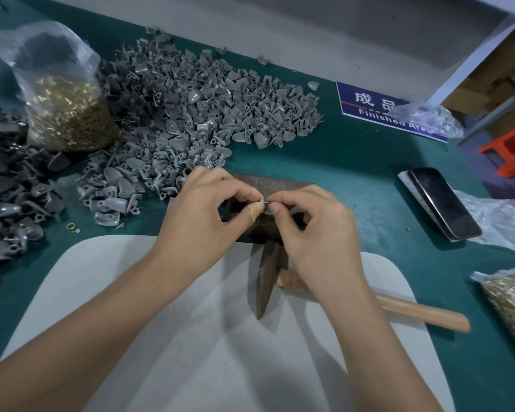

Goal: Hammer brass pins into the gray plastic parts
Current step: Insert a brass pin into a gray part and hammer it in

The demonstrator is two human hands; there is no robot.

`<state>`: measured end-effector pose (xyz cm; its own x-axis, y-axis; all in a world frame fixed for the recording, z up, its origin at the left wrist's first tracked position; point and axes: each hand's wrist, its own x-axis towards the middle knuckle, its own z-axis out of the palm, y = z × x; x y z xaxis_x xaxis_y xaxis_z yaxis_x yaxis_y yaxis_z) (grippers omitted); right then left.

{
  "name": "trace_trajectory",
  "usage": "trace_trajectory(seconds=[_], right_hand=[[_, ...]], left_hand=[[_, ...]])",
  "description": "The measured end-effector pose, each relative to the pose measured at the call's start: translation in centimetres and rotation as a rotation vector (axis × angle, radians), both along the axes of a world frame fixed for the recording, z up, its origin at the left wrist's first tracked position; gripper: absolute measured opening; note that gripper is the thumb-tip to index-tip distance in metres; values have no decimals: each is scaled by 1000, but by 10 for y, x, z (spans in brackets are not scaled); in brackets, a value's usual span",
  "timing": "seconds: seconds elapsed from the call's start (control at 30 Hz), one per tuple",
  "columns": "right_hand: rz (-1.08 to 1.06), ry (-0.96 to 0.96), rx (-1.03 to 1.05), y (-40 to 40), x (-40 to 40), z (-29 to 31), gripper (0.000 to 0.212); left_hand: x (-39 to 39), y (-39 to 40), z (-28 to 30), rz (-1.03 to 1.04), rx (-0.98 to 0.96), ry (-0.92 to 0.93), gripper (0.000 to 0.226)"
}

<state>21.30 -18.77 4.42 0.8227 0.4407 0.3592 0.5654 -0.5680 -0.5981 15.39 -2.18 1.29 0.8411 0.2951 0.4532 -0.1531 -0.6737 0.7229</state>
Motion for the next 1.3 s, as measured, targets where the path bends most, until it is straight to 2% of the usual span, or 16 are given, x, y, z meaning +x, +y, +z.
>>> trace_trajectory(seconds=[0.23, 0.5, 0.93, 1.13, 1.3], right_hand=[[-25, 83, 95, 0, 4, -1, 10], [-20, 113, 87, -1, 7, 3, 8], [31, -61, -83, -2, 5, 3, 10], [26, -222, -267, 7, -1, 14, 11], [5, -100, -174, 7, 3, 10, 10]], left_hand=[[0, -1, 1, -11, -20, 17, 8], [0, 0, 2, -14, -16, 28, 10], [-2, 0, 5, -33, -18, 20, 8], [0, 1, 4, -27, -2, 12, 11], [0, 1, 4, -34, -3, 15, 9]])
